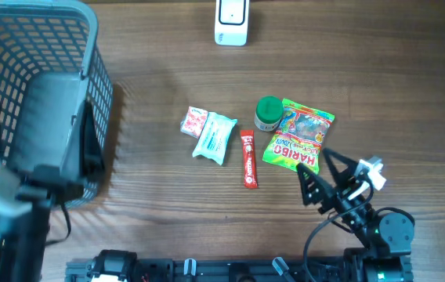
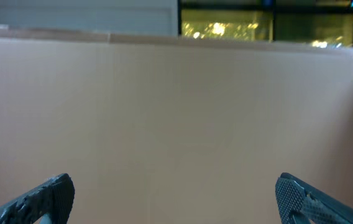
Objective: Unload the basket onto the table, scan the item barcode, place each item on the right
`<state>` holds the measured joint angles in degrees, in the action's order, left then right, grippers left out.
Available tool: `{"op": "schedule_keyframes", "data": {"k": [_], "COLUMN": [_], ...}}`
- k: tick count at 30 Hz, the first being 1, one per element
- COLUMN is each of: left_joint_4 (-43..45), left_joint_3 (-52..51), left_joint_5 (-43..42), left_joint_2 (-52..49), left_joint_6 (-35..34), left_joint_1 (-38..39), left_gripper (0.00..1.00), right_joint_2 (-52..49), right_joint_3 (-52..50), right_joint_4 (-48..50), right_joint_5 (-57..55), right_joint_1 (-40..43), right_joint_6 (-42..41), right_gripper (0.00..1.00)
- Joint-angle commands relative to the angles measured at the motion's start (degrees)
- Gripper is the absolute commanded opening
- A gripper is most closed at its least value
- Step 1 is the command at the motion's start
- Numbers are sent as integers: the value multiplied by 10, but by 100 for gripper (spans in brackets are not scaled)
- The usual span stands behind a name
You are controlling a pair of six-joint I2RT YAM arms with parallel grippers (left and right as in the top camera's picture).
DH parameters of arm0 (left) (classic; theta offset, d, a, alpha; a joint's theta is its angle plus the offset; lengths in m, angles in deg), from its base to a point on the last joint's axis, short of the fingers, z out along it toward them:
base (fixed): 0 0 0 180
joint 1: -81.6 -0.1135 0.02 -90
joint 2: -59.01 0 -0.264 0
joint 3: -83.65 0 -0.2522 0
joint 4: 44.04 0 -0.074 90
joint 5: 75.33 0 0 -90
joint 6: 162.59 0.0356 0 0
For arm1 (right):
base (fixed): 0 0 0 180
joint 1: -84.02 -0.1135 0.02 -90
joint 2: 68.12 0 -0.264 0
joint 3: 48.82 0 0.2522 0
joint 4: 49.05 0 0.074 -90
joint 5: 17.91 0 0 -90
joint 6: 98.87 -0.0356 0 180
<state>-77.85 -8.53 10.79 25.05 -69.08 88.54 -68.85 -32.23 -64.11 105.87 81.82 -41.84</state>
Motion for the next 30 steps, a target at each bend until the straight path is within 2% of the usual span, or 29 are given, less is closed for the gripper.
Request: {"op": "schedule_keyframes", "data": {"k": [1,5,9,16,21,24,27,30], "left_joint_4": [10,34,60,70,70,74,104,118], "left_joint_3": [-14,-52,-90,-94,-94,-100,-145,-152], "left_joint_5": [-43,-57,-57,-57,-57,-57,-57,-57], "left_joint_2": [63,143,216,240,248,273,334,334], "left_joint_6": [-10,9,24,24,24,24,23,22], "left_joint_1": [-5,-21,-57,-53,-53,-53,-54,-49], "left_gripper": [100,100,100,100,100,100,100,100], "right_joint_2": [3,-34,-141,-373,-477,-505,-541,-584], "right_joint_3": [97,205,333,564,677,708,743,755], "right_joint_4": [-49,-184,-325,-499,-581,-590,-587,-592], "right_joint_5": [70,46,49,33,0,-75,-201,-319], "right_joint_1": [1,1,1,1,-15,-75,-181,-279], "right_joint_6": [-24,16,70,188,213,209,180,137], "right_gripper": [100,99,99,99,99,99,100,100]}}
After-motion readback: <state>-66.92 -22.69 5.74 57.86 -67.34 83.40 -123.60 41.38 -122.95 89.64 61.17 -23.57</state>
